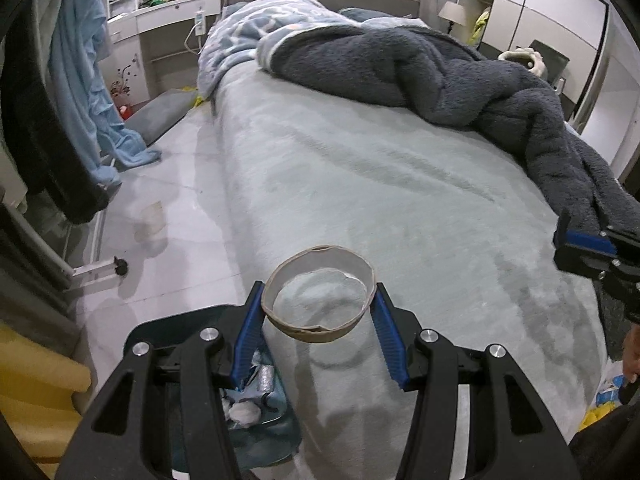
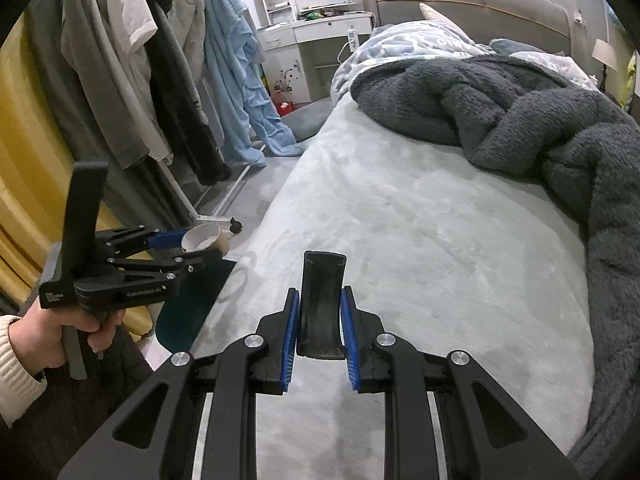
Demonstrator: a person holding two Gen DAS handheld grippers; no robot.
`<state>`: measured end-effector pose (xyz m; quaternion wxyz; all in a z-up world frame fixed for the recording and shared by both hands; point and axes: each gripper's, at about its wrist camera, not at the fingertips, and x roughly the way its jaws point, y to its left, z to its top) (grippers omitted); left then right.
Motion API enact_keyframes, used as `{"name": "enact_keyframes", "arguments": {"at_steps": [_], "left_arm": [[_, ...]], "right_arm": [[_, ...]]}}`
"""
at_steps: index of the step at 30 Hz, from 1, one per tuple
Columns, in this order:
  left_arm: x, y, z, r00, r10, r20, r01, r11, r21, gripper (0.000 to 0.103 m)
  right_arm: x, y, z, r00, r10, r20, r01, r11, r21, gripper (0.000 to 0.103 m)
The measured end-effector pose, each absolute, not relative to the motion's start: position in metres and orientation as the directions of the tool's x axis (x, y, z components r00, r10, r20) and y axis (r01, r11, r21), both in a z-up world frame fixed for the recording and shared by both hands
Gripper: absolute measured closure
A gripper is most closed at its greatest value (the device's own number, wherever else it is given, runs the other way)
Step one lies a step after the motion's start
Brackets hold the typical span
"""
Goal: Collect trash
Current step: 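Carry the tape roll and the black clip from the bed over the teal bin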
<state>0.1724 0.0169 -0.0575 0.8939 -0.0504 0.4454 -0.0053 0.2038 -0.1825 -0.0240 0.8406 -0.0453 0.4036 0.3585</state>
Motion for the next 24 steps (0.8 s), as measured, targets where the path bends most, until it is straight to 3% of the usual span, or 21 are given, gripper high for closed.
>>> {"name": "enact_keyframes", "arguments": {"at_steps": [24], "left_arm": [[0.158,0.086,-0.113,0.398,-0.001,-0.917,-0.169,0.983,-0.075,0.047]], "right_arm": [[0.203,-0.094,-0.024,0.337,0.584,-0.738,-0.718,0.667,0.200,0.082]]}}
